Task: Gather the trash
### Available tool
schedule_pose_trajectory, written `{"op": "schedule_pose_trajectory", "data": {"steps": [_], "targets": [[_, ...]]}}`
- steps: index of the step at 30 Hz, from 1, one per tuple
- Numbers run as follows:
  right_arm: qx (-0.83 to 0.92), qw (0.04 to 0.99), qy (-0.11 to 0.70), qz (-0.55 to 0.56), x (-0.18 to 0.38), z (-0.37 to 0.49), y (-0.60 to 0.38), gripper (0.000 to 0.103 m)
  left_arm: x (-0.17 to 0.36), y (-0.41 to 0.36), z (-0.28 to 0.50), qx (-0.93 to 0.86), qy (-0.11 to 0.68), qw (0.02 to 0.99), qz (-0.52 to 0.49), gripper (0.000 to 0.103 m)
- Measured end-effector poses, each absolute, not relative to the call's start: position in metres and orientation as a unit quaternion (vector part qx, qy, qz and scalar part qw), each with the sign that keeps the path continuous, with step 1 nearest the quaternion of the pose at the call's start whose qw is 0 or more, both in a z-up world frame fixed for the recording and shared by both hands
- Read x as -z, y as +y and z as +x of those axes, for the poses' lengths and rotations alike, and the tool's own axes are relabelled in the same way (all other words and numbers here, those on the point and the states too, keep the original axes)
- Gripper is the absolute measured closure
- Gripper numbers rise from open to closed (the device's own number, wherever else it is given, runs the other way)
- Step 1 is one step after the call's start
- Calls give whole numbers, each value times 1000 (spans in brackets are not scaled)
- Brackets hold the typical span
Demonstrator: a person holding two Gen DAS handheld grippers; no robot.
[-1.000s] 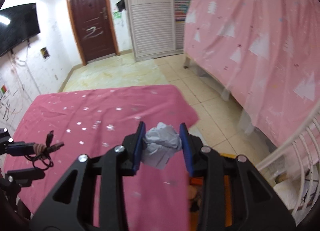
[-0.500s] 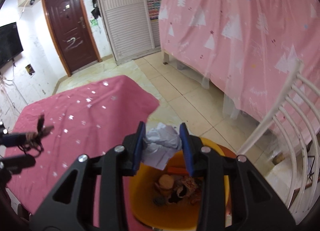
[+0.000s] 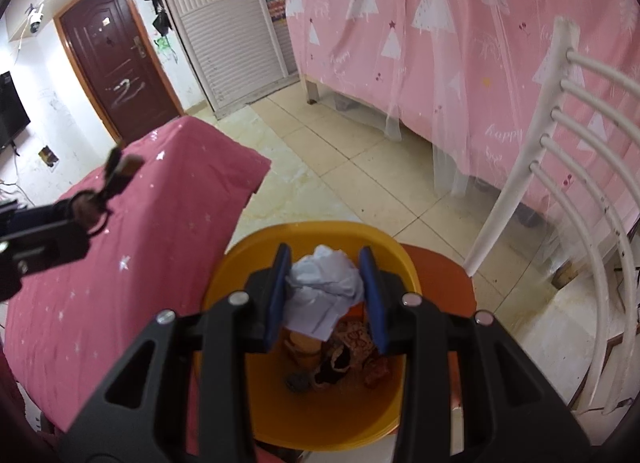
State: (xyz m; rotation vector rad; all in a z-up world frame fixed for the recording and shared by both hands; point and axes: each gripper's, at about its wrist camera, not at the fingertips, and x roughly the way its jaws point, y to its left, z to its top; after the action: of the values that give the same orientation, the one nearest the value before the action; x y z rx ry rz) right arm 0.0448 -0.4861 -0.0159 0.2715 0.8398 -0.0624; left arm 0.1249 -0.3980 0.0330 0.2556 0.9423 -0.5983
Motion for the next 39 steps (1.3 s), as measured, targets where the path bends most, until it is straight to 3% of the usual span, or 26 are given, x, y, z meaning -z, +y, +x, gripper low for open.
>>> {"op": "schedule_pose_trajectory", "data": {"steps": [6, 9, 11, 15, 17, 20, 22, 39], "targets": [[16, 897, 416, 153, 31, 44, -493, 69, -18, -416, 144, 274, 469, 834, 98, 60], [13, 893, 421, 156, 36, 45, -496, 67, -13, -422, 147, 273, 473, 832, 95, 43], [11, 892, 421, 162, 38, 45, -497, 50, -11, -423, 147, 272, 472, 833, 94, 34], [7, 892, 422, 160, 39, 45, -494, 39, -10, -423, 147, 273, 471, 834, 90, 27], [1, 893, 420, 160, 40, 45, -492, 23, -10, -421, 146, 275, 470, 834, 84, 19], [-6, 894, 418, 160, 39, 46, -488, 12, -11, -415, 146, 281, 467, 835, 69, 9], [-7, 895, 417, 160, 39, 47, -485, 6, -12, -408, 145, 279, 461, 840, 61, 8], [32, 921, 378, 83, -6, 43, -430, 6, -42, -306, 130, 195, 371, 906, 56, 8]]}}
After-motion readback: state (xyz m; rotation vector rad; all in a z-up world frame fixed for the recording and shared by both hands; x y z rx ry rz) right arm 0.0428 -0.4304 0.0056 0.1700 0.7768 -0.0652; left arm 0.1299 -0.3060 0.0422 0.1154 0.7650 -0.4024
